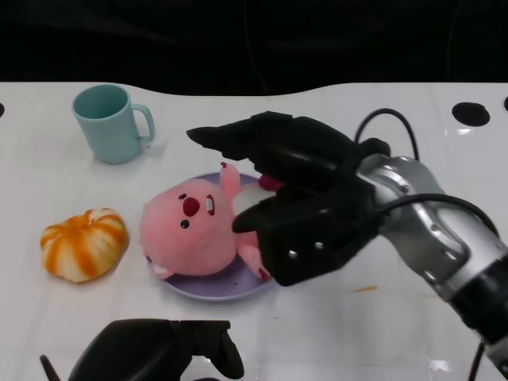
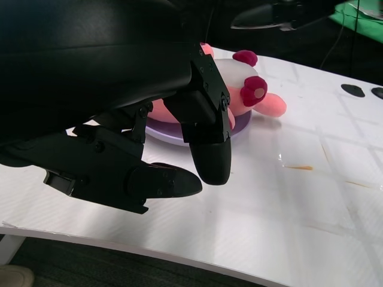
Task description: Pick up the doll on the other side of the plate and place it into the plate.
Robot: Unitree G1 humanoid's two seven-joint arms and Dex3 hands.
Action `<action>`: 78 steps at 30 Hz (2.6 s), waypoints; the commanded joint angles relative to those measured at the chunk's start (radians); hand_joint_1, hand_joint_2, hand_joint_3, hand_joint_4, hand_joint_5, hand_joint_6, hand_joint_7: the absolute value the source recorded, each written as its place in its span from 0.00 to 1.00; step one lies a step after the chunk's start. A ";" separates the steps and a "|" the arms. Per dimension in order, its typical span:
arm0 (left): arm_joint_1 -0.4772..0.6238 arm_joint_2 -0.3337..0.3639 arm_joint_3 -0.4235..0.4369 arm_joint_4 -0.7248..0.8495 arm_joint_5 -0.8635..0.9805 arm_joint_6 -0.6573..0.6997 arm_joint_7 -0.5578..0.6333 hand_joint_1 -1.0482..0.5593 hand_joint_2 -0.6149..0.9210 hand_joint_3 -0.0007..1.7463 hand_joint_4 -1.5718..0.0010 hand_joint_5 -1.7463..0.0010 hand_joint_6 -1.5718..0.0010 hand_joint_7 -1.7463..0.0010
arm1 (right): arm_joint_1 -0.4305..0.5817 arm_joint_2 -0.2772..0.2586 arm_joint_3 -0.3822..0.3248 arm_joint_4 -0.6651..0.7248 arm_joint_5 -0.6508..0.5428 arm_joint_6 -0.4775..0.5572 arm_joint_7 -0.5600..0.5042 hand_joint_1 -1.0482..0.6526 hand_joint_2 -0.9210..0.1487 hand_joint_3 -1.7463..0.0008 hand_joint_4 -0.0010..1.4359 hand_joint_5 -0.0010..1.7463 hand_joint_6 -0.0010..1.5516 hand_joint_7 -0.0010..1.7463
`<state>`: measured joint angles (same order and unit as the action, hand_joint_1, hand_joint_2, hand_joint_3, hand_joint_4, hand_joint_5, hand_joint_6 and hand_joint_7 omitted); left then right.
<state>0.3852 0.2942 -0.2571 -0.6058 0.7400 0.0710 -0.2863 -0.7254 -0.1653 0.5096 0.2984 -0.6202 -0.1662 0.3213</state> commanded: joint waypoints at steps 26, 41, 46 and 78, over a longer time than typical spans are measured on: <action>-0.008 0.024 0.035 0.021 -0.036 -0.020 0.004 0.47 1.00 0.19 0.57 0.12 0.52 0.51 | 0.545 -0.221 -0.330 -0.357 0.306 -0.187 -0.031 0.52 0.03 0.97 0.47 0.72 0.56 0.28; -0.012 0.034 0.041 0.020 -0.043 -0.025 0.000 0.48 1.00 0.20 0.57 0.10 0.52 0.51 | 0.757 -0.281 -0.447 -0.579 0.473 -0.050 0.077 0.63 0.48 0.27 0.61 1.00 0.50 0.81; -0.011 0.043 0.053 0.026 -0.057 -0.034 0.001 0.48 1.00 0.20 0.58 0.10 0.52 0.51 | 0.808 -0.275 -0.450 -0.654 0.479 0.029 0.085 0.62 0.50 0.24 0.61 1.00 0.45 0.87; -0.007 0.062 0.077 0.041 -0.102 -0.035 0.002 0.48 1.00 0.21 0.59 0.11 0.53 0.51 | 0.758 -0.240 -0.395 -0.437 0.388 -0.100 0.029 0.60 0.55 0.23 0.59 1.00 0.46 0.88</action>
<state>0.3753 0.3418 -0.1909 -0.5662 0.6422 0.0433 -0.2872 0.0389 -0.3913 0.1163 -0.1351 -0.2243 -0.2687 0.3514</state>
